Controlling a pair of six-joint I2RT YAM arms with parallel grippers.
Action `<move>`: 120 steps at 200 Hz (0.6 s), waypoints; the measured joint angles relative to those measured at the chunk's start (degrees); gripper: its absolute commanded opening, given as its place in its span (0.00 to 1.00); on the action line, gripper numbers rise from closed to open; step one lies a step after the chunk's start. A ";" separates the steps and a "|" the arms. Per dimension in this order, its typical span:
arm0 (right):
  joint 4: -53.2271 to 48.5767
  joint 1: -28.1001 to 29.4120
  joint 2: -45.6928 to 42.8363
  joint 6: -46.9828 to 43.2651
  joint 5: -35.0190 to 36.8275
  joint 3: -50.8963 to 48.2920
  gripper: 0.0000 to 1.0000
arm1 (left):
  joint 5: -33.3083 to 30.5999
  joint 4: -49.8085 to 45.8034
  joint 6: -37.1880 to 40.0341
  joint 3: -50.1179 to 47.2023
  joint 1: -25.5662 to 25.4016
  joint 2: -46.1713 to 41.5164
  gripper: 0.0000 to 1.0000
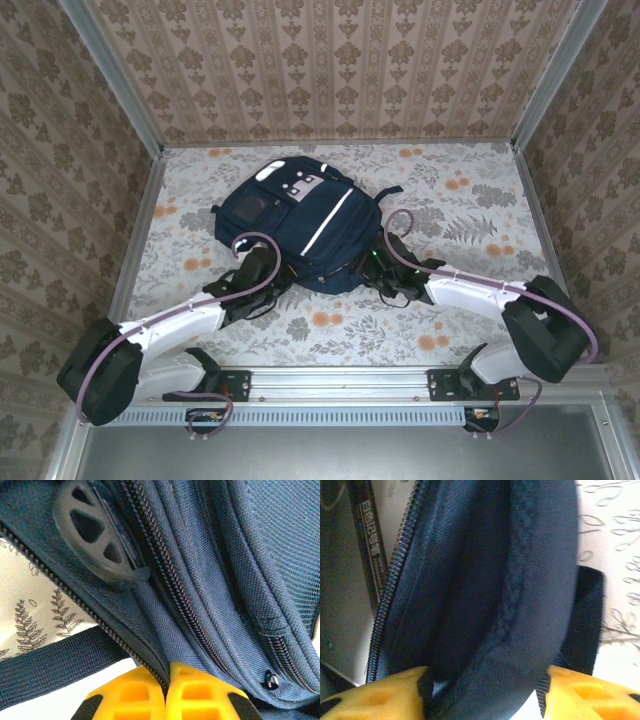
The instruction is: Pack books, pencil case, and school supplies into a backpack
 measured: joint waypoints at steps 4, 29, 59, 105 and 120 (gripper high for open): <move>0.46 -0.09 0.46 0.13 -0.20 0.15 0.09 | 0.00 0.00 0.00 -0.02 0.00 -0.02 0.00; 0.96 -0.28 0.09 0.07 -0.57 0.31 0.00 | -0.26 -0.02 -0.22 -0.66 0.07 -1.05 0.00; 0.48 0.11 -9.35 -0.22 -0.04 -2.40 0.00 | 0.68 1.16 -2.19 -3.58 0.79 -5.75 0.00; 0.90 0.52 -24.00 -0.15 -0.07 -10.58 0.00 | 7.26 4.87 -4.37 -5.27 0.85 -8.22 0.00; 0.83 0.55 -25.27 -0.39 -0.26 -11.63 0.27 | 8.59 5.73 -4.50 -5.27 0.81 -7.45 0.00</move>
